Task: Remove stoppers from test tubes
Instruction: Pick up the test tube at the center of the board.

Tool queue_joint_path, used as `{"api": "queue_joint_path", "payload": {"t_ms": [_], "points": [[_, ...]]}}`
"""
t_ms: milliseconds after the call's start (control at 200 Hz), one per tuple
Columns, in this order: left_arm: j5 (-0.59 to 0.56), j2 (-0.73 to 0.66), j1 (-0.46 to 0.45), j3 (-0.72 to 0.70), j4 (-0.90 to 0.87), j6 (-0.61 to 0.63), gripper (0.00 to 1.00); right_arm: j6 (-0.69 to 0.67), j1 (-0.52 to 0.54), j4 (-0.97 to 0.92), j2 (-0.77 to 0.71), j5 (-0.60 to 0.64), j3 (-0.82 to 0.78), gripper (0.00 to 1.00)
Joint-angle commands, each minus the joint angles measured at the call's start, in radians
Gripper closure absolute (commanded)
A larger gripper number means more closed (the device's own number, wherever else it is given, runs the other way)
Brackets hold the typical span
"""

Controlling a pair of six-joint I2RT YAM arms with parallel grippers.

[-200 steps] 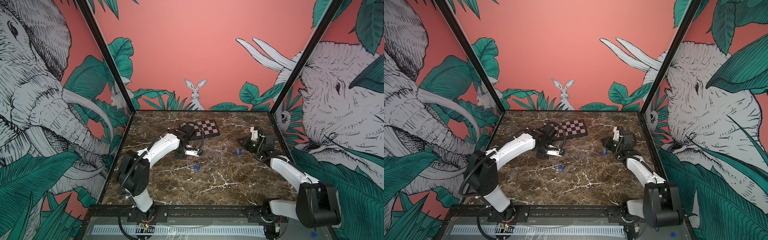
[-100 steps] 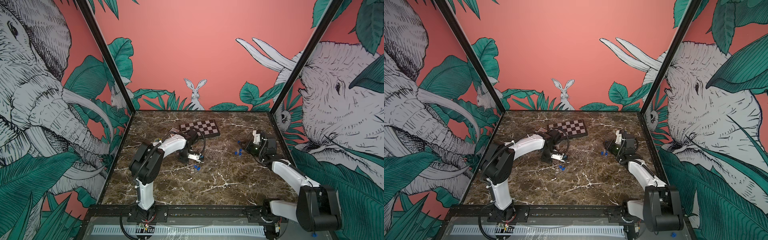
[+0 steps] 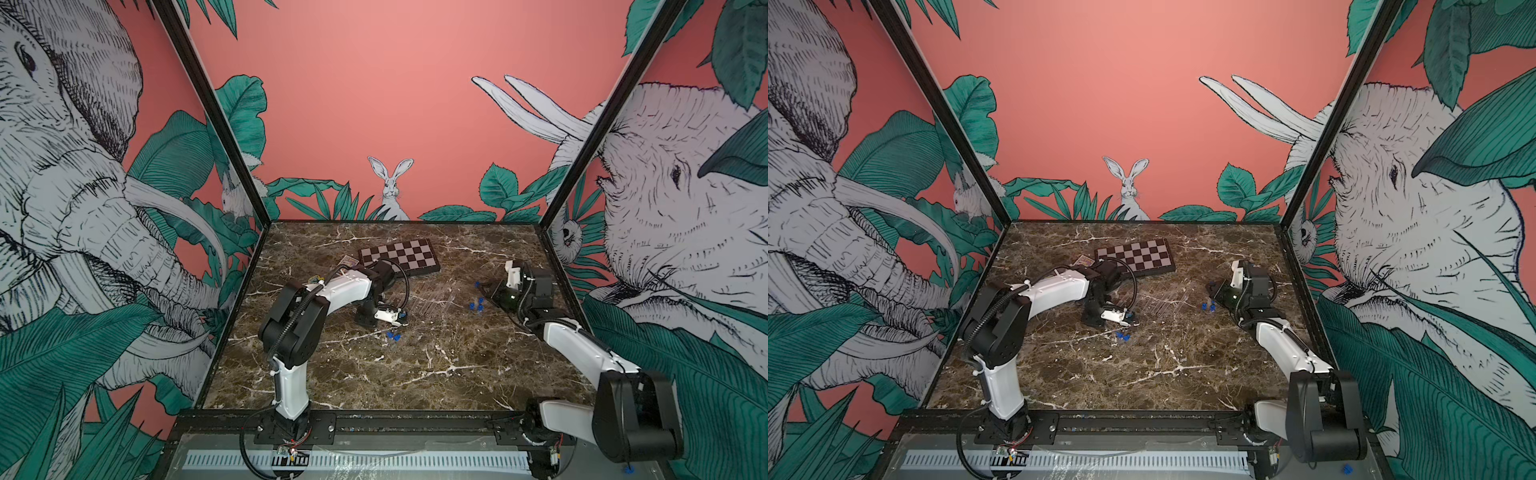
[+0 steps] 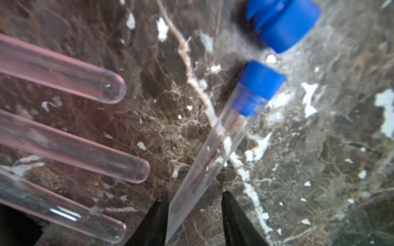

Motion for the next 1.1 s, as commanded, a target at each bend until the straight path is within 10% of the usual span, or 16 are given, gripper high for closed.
{"api": "queue_joint_path", "payload": {"t_ms": [0, 795, 1095], "points": [[0.02, 0.014, 0.007, -0.021, -0.003, 0.011, 0.6, -0.004, -0.003, 0.026, 0.005, -0.008, 0.0, 0.89], [0.124, -0.236, -0.011, 0.028, -0.03, -0.102, 0.99, 0.02, -0.004, 0.004, -0.038, -0.03, 0.029, 0.88], [0.319, -0.296, -0.115, 0.22, 0.218, -0.447, 0.96, 0.061, 0.043, 0.189, -0.075, -0.182, 0.084, 0.73]]}}
